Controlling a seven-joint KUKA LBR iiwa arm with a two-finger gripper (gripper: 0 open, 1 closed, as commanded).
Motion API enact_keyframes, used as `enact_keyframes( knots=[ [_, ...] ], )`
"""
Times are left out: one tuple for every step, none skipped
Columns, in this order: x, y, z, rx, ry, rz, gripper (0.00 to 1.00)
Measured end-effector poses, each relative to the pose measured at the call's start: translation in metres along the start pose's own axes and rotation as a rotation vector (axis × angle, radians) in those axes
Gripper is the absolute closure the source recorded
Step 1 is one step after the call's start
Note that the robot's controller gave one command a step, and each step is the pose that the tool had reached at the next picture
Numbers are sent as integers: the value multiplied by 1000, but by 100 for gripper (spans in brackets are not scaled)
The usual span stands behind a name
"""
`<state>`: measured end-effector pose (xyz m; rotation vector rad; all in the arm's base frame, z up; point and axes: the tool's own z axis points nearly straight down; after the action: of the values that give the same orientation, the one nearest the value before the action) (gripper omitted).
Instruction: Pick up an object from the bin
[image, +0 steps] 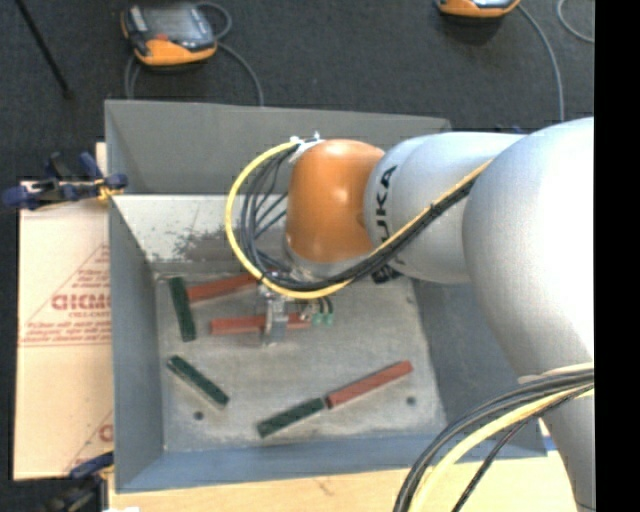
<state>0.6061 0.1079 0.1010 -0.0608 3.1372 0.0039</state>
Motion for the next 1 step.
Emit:
enact_keyframes(
  knots=[
    [-1,0,-7,0,-3,1,100]
  ],
)
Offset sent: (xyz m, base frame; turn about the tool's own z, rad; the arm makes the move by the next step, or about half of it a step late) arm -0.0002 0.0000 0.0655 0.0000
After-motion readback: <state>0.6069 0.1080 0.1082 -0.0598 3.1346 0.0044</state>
